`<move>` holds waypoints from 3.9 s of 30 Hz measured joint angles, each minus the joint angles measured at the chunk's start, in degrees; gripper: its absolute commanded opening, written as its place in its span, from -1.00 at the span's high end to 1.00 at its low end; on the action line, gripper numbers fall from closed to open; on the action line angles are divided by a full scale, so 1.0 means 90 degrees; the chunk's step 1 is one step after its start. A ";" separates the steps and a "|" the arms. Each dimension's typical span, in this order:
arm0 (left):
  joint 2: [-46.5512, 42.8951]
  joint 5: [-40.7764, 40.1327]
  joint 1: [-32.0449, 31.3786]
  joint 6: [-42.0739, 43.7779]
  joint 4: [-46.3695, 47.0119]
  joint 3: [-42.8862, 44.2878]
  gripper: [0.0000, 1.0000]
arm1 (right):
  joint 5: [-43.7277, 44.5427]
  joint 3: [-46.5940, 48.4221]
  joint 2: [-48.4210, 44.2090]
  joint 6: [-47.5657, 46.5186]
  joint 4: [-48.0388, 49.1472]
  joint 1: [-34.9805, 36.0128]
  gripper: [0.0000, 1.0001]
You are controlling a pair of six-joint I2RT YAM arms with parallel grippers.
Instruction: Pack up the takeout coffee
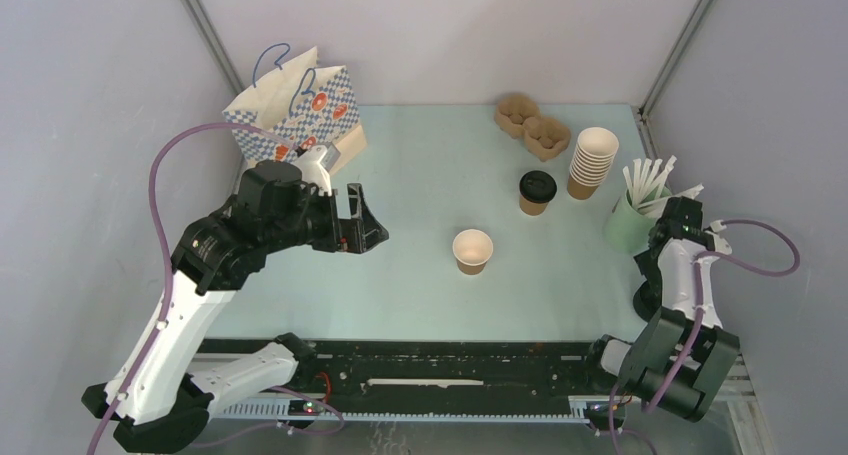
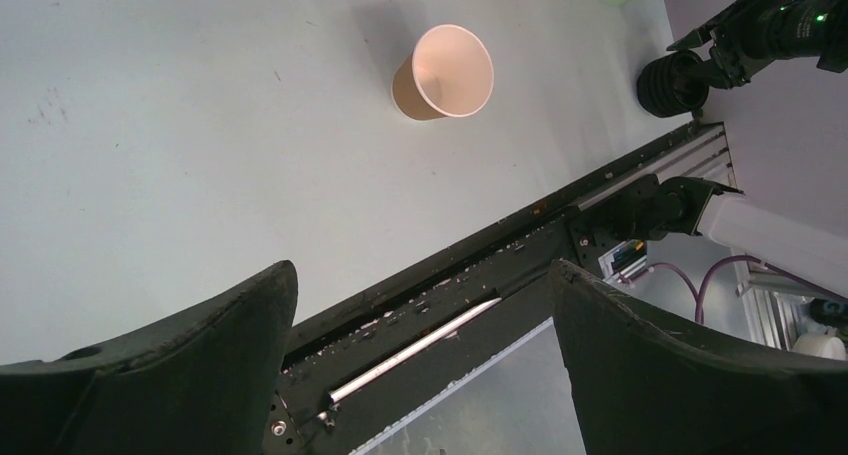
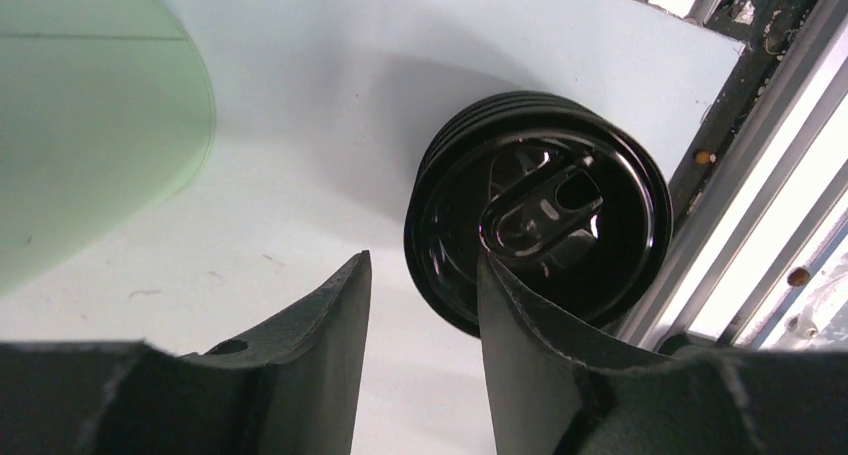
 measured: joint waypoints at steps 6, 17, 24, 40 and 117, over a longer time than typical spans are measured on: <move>0.0002 0.0046 0.0000 0.0000 0.0000 0.0000 -1.00 | 0.0029 0.0002 -0.0352 -0.0066 -0.0369 0.0440 -0.08; 0.0000 0.0049 0.0000 0.0002 0.0000 0.0000 -1.00 | 0.0073 -0.0019 -0.0092 -0.0136 -0.0238 0.0525 0.18; 0.0000 0.0049 0.0000 0.0005 0.0000 0.0000 -1.00 | 0.0100 -0.0141 -0.0066 -0.0163 -0.0090 0.0437 0.17; 0.0000 0.0049 0.0000 0.0005 0.0000 0.0002 -1.00 | 0.0087 -0.0216 -0.0092 -0.0175 -0.0039 0.0206 0.66; 0.0041 0.0160 0.0000 0.0002 -0.0002 -0.0010 -1.00 | -0.0311 -0.0138 -0.0653 -0.0155 -0.0821 0.0362 0.20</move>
